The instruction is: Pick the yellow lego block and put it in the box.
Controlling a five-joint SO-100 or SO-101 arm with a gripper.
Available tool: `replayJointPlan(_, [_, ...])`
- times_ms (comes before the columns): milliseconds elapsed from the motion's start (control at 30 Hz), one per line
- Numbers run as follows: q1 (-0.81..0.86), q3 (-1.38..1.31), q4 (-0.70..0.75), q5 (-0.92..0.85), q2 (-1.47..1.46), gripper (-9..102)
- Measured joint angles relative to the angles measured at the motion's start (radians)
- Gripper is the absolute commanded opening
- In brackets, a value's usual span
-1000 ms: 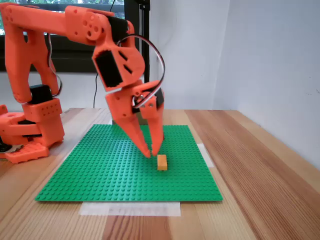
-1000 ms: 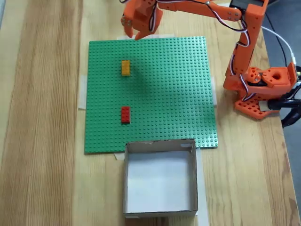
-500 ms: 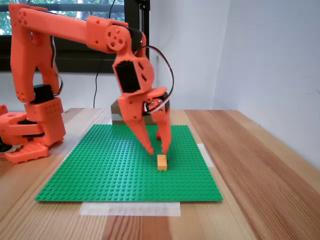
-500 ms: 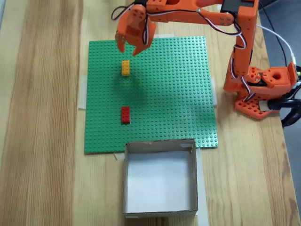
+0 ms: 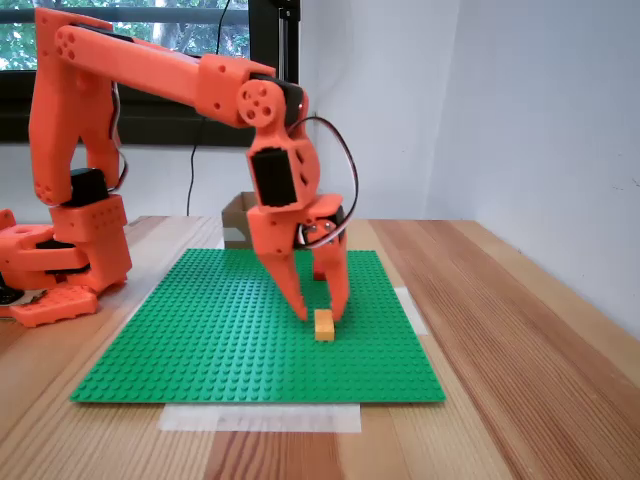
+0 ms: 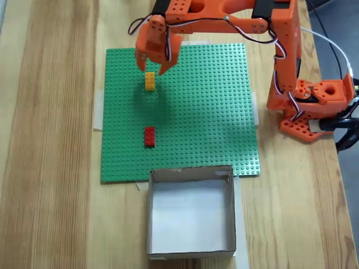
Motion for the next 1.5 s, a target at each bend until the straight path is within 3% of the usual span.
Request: replayJointPlan(1500, [-0.041, -0.046, -0.025, -0.043, -0.104, 14])
